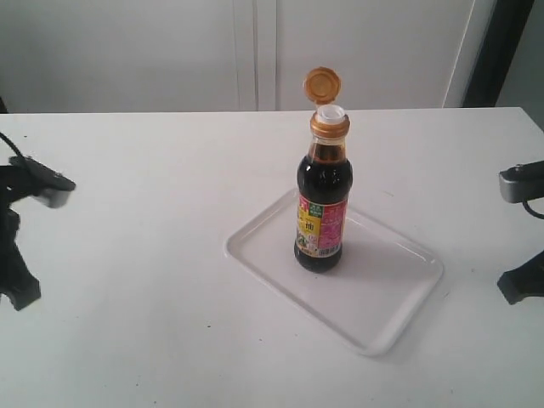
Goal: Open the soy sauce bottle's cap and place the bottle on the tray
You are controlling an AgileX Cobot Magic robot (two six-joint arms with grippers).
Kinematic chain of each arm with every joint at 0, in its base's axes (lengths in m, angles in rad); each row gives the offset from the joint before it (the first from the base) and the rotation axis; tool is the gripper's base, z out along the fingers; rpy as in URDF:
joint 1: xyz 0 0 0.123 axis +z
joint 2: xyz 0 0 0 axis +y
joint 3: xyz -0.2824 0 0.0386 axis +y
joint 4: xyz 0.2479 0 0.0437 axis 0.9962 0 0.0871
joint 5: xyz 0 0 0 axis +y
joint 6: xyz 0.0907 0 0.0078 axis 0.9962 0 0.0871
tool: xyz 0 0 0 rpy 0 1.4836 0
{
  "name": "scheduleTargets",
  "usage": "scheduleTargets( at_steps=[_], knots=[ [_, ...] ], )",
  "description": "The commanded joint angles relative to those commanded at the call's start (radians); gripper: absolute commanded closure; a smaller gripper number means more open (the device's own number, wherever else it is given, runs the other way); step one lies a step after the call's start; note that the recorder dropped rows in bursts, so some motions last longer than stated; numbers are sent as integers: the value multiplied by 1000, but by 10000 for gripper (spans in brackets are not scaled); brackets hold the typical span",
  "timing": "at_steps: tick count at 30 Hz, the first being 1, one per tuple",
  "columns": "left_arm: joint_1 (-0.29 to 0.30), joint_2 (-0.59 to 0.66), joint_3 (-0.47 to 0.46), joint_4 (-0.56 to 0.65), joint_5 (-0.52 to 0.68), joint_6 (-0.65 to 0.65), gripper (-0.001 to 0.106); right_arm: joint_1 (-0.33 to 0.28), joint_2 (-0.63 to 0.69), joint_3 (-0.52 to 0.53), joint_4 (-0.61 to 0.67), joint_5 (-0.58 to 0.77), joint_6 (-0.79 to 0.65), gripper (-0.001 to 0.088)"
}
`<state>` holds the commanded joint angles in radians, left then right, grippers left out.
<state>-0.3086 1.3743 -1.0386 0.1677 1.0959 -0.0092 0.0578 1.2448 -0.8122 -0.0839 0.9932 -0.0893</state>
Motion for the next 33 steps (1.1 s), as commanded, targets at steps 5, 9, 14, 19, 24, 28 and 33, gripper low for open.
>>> scheduleTargets(
  at_steps=[5, 9, 14, 19, 24, 28, 33],
  knots=[
    [6, -225, 145, 23, -173, -70, 1053, 0, -191, 80, 4, -187, 65, 868],
    [6, -419, 262, 27, -266, -104, 1053, 0, -395, 185, 12, -402, 67, 868],
    [6, -590, 344, 23, -350, -135, 1053, 0, -595, 273, 50, -546, 67, 868],
    [6, -719, 427, 17, -423, -152, 1053, 0, -736, 334, 50, -590, 67, 868],
    [6, -826, 493, 16, -457, -154, 1053, 2, -848, 394, 50, -626, 65, 868],
    [6, -918, 515, 13, -452, -156, 1053, 2, -943, 429, 50, -650, 41, 868],
    [6, -1034, 519, -3, -430, -156, 1053, 2, -1028, 441, 50, -650, 41, 868]
  ],
)
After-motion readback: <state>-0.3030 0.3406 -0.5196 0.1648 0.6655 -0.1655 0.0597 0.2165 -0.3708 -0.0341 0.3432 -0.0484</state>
